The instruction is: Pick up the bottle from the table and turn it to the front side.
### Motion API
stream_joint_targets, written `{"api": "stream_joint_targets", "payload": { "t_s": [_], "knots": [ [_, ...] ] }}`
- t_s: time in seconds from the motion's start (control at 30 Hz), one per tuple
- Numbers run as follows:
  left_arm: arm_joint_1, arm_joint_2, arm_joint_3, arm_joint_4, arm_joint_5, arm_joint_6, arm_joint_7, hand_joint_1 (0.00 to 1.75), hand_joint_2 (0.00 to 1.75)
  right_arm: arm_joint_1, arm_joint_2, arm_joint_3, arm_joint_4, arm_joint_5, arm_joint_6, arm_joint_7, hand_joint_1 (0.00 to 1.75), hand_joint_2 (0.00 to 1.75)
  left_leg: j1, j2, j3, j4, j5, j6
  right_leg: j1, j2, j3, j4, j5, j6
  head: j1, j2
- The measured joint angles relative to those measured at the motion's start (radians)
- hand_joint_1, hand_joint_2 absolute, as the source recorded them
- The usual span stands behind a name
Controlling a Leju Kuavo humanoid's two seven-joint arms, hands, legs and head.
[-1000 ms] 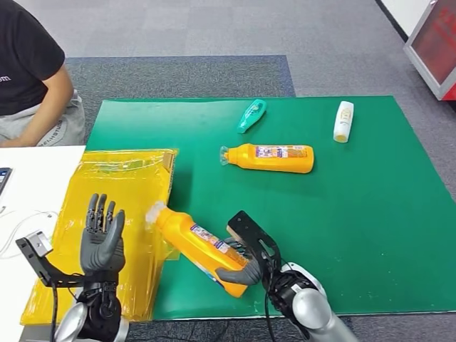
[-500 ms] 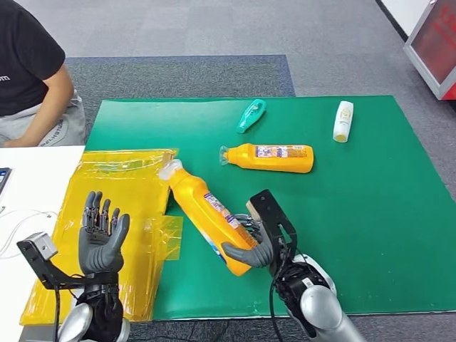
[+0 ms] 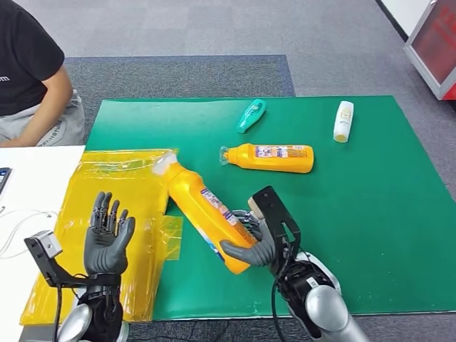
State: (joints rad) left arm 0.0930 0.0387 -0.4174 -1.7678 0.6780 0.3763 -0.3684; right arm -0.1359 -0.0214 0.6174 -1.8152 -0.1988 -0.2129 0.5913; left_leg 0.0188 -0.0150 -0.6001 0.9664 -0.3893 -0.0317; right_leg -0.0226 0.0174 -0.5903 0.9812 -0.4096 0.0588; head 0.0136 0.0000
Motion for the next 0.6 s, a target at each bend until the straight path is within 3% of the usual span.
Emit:
{"api": "stream_joint_targets", "payload": {
  "t_s": [0.2,0.33,0.6],
  "knots": [
    [-0.021,-0.013,-0.002,0.016,0.023,-0.007,0.015,0.00,1.75,-0.007,0.000,0.019,-0.009,-0.029,0.045,0.000,1.75,1.75,0.000,0.000,0.000,0.000,0.000,0.000,0.000,0.000,0.000,0.000,0.000,0.000,0.000,0.000],
    [-0.109,-0.057,-0.012,0.063,0.081,-0.066,0.049,0.00,1.75,-0.052,0.000,0.070,-0.019,-0.064,0.102,0.000,1.75,1.75,0.000,0.000,0.000,0.000,0.000,0.000,0.000,0.000,0.000,0.000,0.000,0.000,0.000,0.000],
    [-0.178,-0.087,-0.016,0.111,0.134,-0.091,0.073,0.00,1.75,-0.074,0.000,0.088,-0.017,-0.093,0.119,0.000,1.75,1.75,0.000,0.000,-0.001,0.000,0.000,0.000,0.000,0.000,0.000,0.000,0.000,0.000,0.000,0.000]
  ]
}}
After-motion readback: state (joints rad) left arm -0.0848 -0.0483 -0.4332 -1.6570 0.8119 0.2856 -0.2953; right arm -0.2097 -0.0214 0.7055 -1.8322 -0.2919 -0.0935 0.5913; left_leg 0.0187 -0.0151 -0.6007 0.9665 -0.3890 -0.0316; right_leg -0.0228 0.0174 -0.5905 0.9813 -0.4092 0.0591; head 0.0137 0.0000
